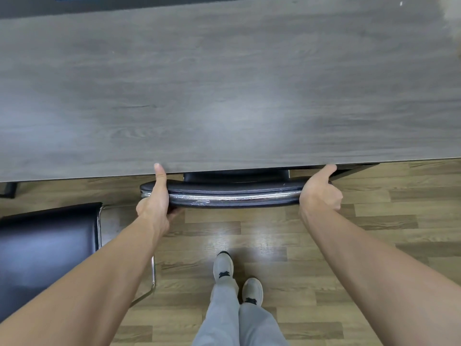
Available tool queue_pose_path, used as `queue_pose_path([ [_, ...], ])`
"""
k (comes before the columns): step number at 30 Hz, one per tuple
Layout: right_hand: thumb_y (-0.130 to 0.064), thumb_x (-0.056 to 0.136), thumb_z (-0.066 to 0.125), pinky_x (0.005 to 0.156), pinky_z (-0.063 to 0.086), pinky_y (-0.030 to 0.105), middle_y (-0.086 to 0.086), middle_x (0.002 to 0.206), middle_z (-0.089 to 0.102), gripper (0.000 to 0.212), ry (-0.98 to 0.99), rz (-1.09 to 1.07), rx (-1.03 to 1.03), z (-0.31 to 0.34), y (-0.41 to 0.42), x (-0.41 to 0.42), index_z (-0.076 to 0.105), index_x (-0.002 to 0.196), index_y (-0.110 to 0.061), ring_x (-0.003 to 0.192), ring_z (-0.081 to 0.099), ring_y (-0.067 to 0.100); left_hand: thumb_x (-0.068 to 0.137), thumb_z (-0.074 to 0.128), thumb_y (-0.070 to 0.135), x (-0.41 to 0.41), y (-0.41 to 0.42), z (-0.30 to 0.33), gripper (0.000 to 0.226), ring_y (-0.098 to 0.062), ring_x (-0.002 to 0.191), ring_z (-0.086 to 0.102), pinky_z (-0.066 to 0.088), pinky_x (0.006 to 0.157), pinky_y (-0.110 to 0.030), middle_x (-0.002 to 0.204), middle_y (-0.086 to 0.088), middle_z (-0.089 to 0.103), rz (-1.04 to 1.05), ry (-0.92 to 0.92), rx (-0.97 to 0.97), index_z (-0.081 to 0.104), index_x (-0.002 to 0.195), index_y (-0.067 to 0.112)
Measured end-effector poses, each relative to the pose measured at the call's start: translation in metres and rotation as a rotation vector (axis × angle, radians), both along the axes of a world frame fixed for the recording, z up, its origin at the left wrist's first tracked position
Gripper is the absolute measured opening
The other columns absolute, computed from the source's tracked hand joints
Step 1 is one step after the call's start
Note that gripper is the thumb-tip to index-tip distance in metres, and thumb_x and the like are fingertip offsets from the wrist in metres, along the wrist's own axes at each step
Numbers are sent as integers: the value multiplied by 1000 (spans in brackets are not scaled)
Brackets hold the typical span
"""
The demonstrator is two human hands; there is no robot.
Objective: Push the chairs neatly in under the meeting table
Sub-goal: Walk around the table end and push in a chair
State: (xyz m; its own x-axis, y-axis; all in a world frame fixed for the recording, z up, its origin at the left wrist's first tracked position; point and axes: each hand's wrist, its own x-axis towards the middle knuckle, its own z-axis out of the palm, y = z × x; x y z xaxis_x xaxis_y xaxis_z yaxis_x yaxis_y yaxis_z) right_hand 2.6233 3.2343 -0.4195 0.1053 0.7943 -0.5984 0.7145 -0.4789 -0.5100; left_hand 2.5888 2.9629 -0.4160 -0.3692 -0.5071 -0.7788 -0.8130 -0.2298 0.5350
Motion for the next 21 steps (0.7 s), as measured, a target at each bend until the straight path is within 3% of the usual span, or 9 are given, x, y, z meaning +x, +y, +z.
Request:
queue_pose_path([
  [4,-69,84,36,78,34,35,12,110,65,73,2,21,6,-3,6,-16,63,108,-5,89,53,30,58,71,81,-17,3,-1,95,-19,95,66,62,78,-41,113,1,57,-5,4,-8,45,117,11],
  [8,-70,83,38,79,38,36,11,105,66,66,-15,24,29,-9,8,-22,61,94,-9,89,56,30,61,70,80,-22,5,-4,90,-19,98,65,61,82,-42,104,2,56,5,8,-23,45,112,11],
  [11,-72,81,37,82,41,37,11,105,66,73,-34,17,36,-12,8,-23,64,99,-7,95,60,32,62,71,79,-21,6,-5,89,-20,99,65,61,83,-42,98,4,55,20,11,-28,46,111,9],
  [15,-72,82,35,81,41,37,8,101,64,73,-22,37,32,-15,9,-20,63,100,-8,89,57,30,64,70,78,-19,7,-6,85,-20,98,64,60,85,-42,93,6,54,45,32,-18,46,109,10],
  [18,-69,86,34,91,42,40,11,115,63,76,8,78,13,-11,10,-16,61,117,-5,102,57,32,70,69,76,-19,5,-3,81,-19,93,63,61,75,-40,96,4,54,21,13,17,45,114,12],
  [21,-60,93,35,101,39,42,14,136,52,74,70,117,-57,-8,12,-9,44,136,0,121,49,34,79,68,65,-17,-3,-5,74,-23,96,65,60,59,-39,119,-4,59,-9,12,105,49,126,12],
])
